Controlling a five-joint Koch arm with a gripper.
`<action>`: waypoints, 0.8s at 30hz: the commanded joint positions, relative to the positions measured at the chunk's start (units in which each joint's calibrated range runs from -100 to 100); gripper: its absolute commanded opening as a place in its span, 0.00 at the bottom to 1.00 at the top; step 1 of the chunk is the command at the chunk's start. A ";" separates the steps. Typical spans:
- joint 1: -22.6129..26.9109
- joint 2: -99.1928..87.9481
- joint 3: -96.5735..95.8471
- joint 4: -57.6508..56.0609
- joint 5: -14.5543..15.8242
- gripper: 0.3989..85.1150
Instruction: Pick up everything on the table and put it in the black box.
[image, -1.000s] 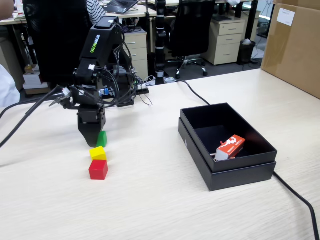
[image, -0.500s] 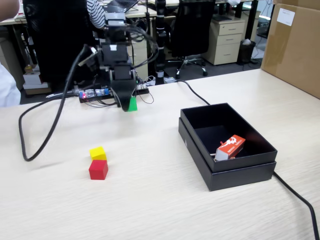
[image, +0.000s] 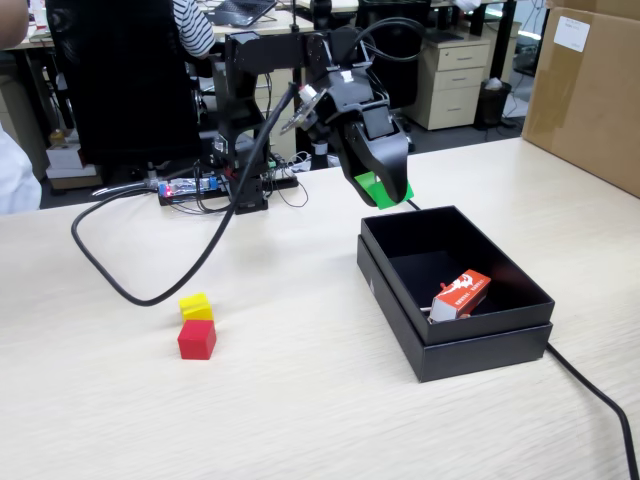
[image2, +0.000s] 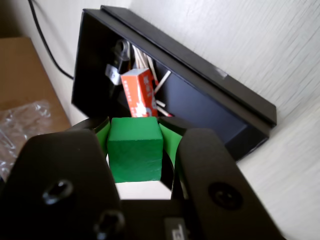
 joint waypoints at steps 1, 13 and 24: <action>1.12 2.12 5.76 0.36 -0.10 0.01; 3.08 9.35 2.86 -0.68 2.25 0.01; 3.08 10.96 -2.58 -0.68 2.78 0.01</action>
